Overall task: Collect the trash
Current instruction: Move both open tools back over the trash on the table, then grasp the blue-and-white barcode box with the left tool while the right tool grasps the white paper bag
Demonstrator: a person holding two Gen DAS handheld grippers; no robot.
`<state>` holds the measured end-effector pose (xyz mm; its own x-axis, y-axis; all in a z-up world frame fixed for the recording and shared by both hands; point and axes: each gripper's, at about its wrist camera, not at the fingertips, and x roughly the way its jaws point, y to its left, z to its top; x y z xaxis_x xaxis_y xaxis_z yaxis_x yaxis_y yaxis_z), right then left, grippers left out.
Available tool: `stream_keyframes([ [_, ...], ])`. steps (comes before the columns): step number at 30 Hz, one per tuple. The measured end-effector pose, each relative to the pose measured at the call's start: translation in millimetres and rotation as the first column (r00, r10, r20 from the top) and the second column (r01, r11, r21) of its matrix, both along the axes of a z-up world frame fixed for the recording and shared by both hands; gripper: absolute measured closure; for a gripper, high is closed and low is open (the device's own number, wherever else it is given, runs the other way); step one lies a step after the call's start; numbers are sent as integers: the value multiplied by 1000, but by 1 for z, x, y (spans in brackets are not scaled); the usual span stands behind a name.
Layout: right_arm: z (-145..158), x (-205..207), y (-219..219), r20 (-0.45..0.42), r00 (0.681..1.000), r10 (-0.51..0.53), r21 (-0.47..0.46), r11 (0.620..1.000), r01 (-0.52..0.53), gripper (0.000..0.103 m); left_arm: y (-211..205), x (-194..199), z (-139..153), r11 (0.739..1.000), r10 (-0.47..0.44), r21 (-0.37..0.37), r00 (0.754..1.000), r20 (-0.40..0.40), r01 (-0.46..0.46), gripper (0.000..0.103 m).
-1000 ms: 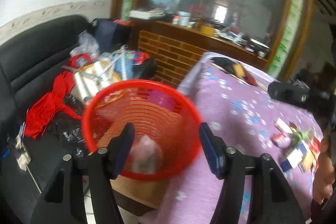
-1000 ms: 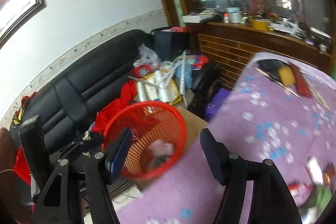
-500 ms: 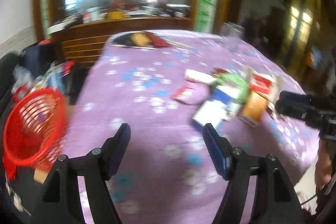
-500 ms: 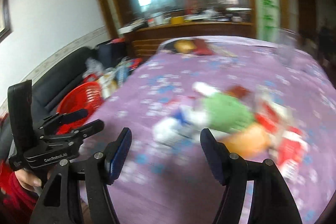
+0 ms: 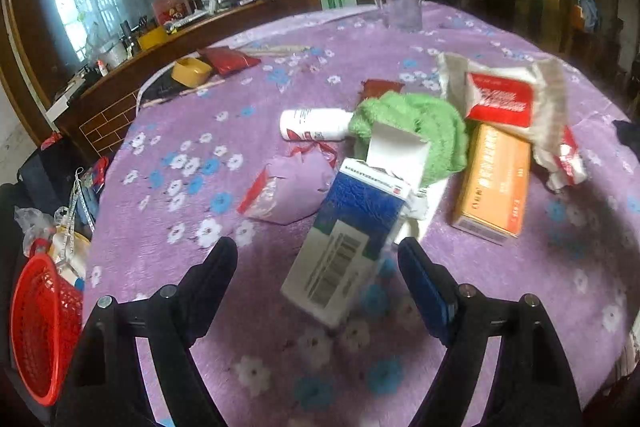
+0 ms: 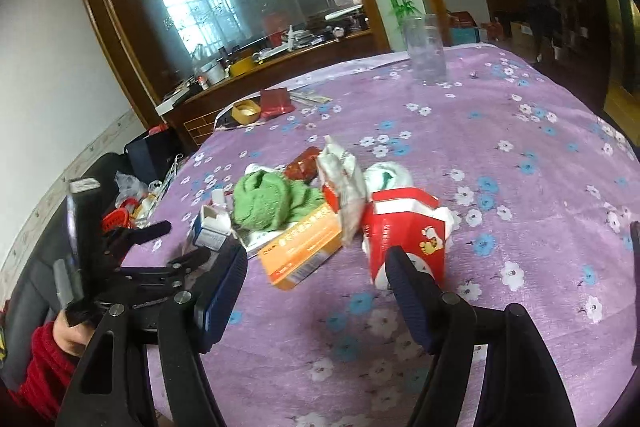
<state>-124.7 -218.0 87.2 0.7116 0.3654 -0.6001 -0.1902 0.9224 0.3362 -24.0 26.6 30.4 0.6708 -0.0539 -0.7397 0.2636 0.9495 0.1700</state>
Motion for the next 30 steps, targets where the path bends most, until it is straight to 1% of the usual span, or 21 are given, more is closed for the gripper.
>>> stream_keyframes([
  [1, 0, 2, 1, 0, 1000, -2, -4, 1000, 2, 27, -1, 4, -4, 1000, 0, -2, 1000, -5, 0, 24],
  [2, 0, 6, 2, 0, 1000, -5, -17, 1000, 5, 27, -2, 5, -6, 1000, 3, -9, 1000, -4, -3, 34],
  [3, 1, 10, 4, -2, 1000, -8, -30, 1000, 7, 27, -2, 6, -8, 1000, 8, -18, 1000, -11, -8, 42],
  [4, 1, 14, 5, -3, 1000, -7, -45, 999, 6, 27, -2, 10, -11, 999, 14, -31, 999, -33, -15, 59],
  [5, 2, 20, 8, -1, 1000, -1, -60, 998, 1, 27, -1, 12, -13, 999, 25, -38, 999, -44, -27, 69],
  [7, 3, 33, 13, -3, 1000, 4, -101, 995, -4, 27, 4, 17, -15, 996, 47, -68, 997, -69, -51, 70],
  [9, 3, 46, 19, 1, 1000, 16, -128, 992, -16, 28, 10, 14, -11, 992, 55, -110, 996, -64, -62, 70],
  [11, 0, 60, 26, -7, 1000, 18, -166, 986, -18, 33, 14, 8, -5, 989, 60, -131, 997, -48, -66, 70],
  [13, -6, 77, 34, -27, 999, 29, -183, 983, -34, 43, 17, 2, 0, 987, 64, -148, 998, -27, -68, 70],
  [15, -13, 90, 40, -45, 998, 39, -200, 979, -47, 49, 21, -7, 7, 981, 69, -180, 998, -10, -70, 70],
  [17, -21, 100, 45, -68, 997, 26, -224, 974, -41, 60, 23, -15, 11, 977, 80, -200, 997, 0, -78, 70],
  [18, -25, 103, 45, -79, 997, 26, -220, 974, -43, 73, 24, -17, 12, 976, 83, -204, 997, 1, -81, 70],
  [19, -29, 104, 45, -89, 996, 27, -206, 978, -45, 82, 25, -21, 13, 974, 87, -211, 996, 4, -84, 70],
  [22, -30, 96, 43, -71, 997, 22, -191, 981, -35, 88, 26, -27, 16, 968, 95, -233, 995, 12, -89, 70],
  [26, -17, 70, 43, -16, 1000, 18, -175, 984, -20, 89, 24, -38, 24, 964, 104, -250, 994, 41, -91, 70],
  [30, -4, 40, 43, 34, 999, 15, -140, 990, -10, 89, 21, -46, 27, 960, 106, -264, 993, 52, -88, 70],
])
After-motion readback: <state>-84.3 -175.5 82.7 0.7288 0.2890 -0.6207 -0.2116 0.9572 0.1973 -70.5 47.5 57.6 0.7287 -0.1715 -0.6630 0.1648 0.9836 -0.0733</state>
